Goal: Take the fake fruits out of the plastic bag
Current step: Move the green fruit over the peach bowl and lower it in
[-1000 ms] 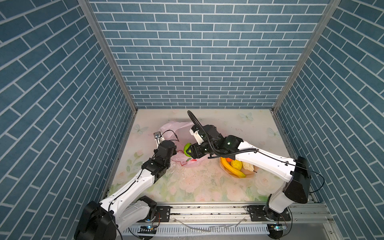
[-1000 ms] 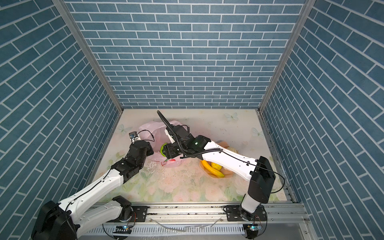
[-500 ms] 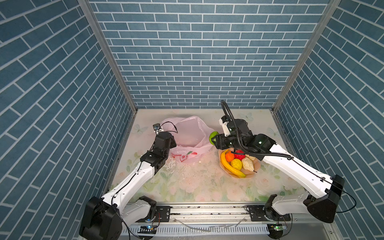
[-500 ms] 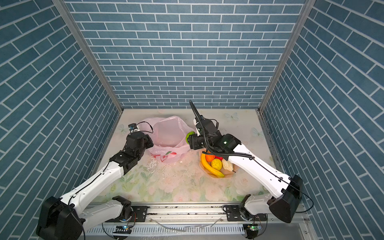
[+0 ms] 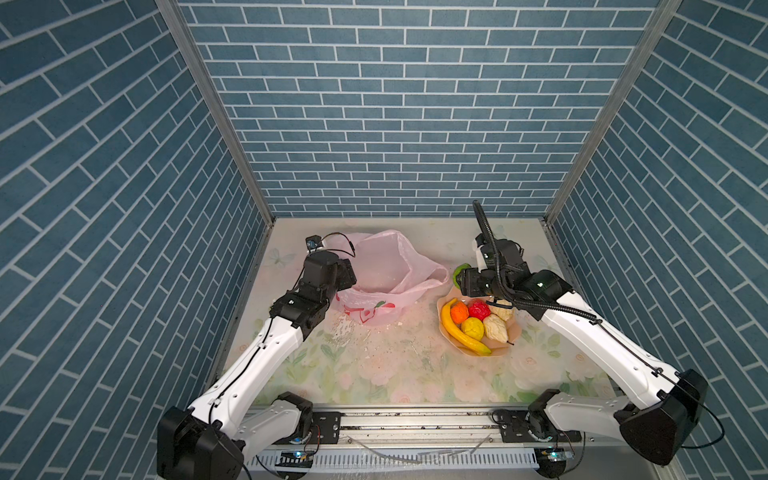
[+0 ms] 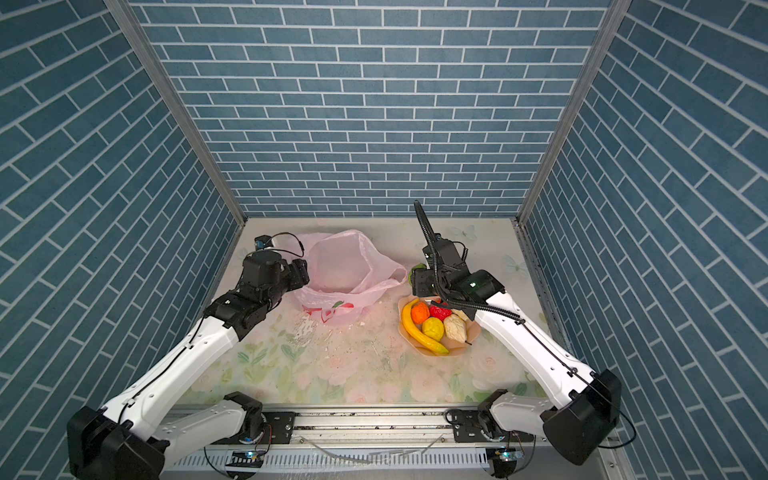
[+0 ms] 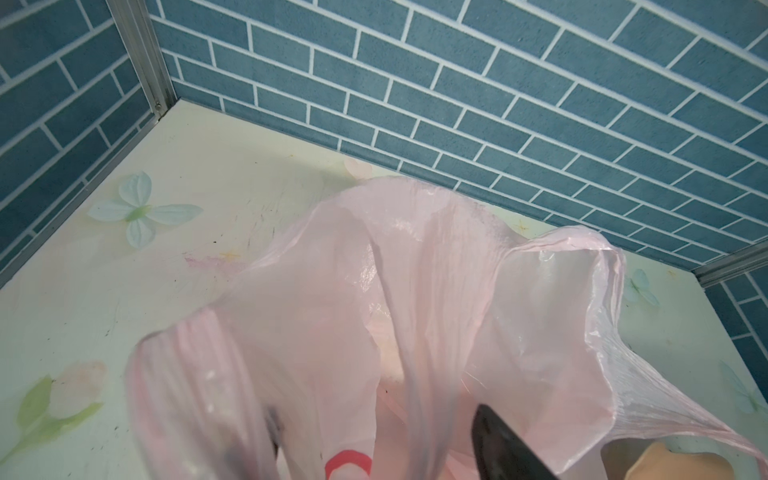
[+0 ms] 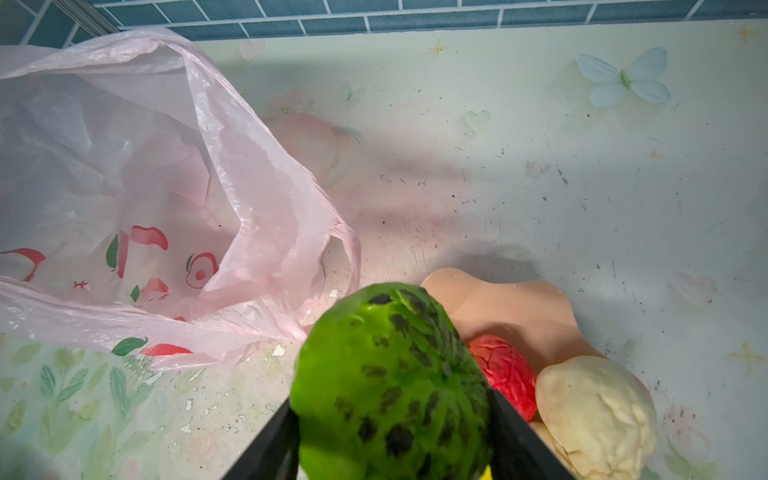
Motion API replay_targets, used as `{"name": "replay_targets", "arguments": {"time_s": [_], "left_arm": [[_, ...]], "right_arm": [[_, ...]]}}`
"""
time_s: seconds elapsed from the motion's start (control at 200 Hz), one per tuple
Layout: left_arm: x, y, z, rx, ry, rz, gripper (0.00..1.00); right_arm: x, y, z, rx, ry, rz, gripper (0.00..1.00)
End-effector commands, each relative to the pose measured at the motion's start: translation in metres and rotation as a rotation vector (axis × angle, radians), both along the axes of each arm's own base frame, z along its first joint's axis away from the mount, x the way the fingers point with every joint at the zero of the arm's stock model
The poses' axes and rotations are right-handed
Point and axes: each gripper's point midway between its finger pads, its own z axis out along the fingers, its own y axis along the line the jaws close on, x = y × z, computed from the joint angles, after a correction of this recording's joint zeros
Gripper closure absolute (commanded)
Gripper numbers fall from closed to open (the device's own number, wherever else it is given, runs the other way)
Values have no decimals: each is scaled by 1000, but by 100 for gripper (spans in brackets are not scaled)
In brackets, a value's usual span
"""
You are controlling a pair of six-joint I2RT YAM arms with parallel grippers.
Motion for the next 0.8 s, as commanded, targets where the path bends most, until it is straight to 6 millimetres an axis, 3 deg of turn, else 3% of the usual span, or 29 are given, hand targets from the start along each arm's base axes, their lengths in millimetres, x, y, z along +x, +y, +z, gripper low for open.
{"name": "replay_targets", "arguments": {"time_s": [0.0,0.2,0.525,0.795], "left_arm": [[-16,5,-7,32,87,-15,12],[-38,8,-16,62,198,-47,1],[-78,18,-17,50,263,-64,1],[-101,13,-14,-19,235,-124,1]], "right_arm": [[-1,-15,-4,-37,-10,-7,74],[9,-28,-14,-63,9,-35,74],[28,-31,-45,-79,70,-43,75],[43,-29,-74,-92,116,-44,75]]}}
